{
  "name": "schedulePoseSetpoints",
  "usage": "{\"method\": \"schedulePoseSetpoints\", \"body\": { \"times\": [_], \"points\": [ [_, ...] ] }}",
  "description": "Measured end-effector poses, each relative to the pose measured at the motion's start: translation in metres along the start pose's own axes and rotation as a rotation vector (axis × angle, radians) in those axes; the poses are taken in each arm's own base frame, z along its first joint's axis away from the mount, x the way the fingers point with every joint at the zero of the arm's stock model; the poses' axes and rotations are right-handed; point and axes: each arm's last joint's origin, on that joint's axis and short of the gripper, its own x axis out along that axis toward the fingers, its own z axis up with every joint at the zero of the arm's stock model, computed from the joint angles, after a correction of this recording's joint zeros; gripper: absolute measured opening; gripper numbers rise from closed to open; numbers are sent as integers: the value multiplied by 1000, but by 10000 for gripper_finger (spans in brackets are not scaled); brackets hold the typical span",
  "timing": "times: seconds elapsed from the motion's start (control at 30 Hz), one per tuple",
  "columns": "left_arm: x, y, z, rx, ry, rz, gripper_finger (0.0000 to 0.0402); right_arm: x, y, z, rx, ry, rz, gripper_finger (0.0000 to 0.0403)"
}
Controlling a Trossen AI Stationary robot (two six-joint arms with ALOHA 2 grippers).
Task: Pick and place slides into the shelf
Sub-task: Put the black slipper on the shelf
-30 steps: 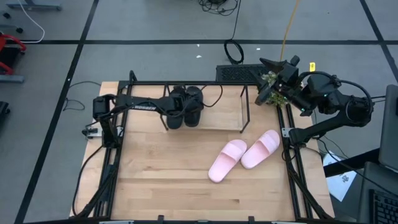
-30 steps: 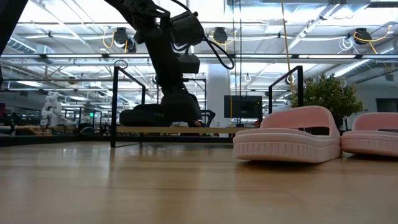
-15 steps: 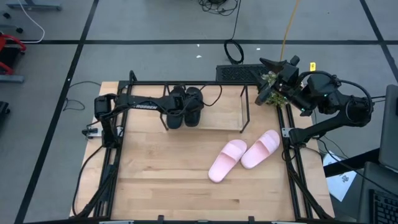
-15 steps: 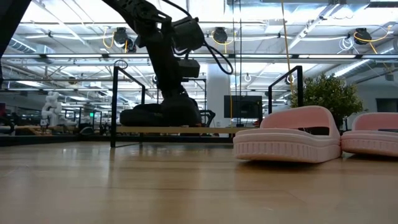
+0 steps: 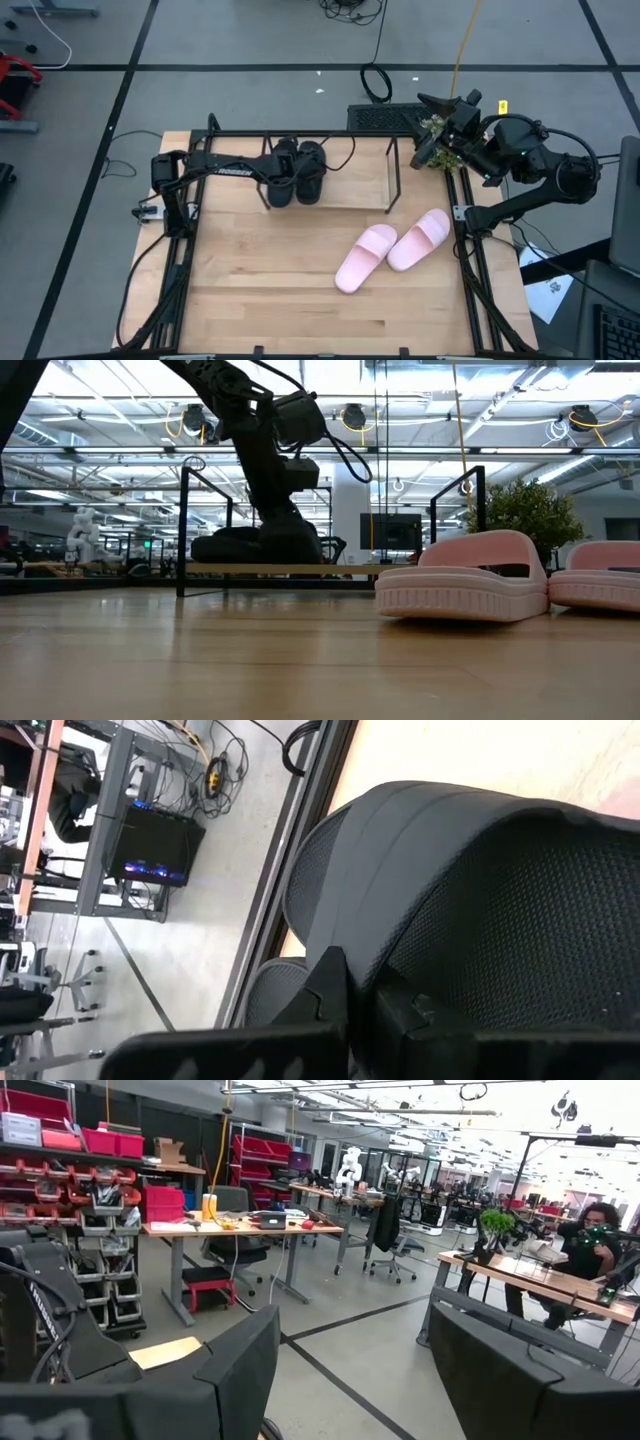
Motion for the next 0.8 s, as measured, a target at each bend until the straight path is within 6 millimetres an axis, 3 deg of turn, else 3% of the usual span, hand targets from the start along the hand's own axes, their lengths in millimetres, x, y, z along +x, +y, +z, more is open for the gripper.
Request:
{"method": "schedulePoseSetpoints", "body": {
  "times": [0.8],
  "points": [
    [-1,-4,1,-42,-22,-59,21,0,0,0,-1,0,0,247]
  ]
}}
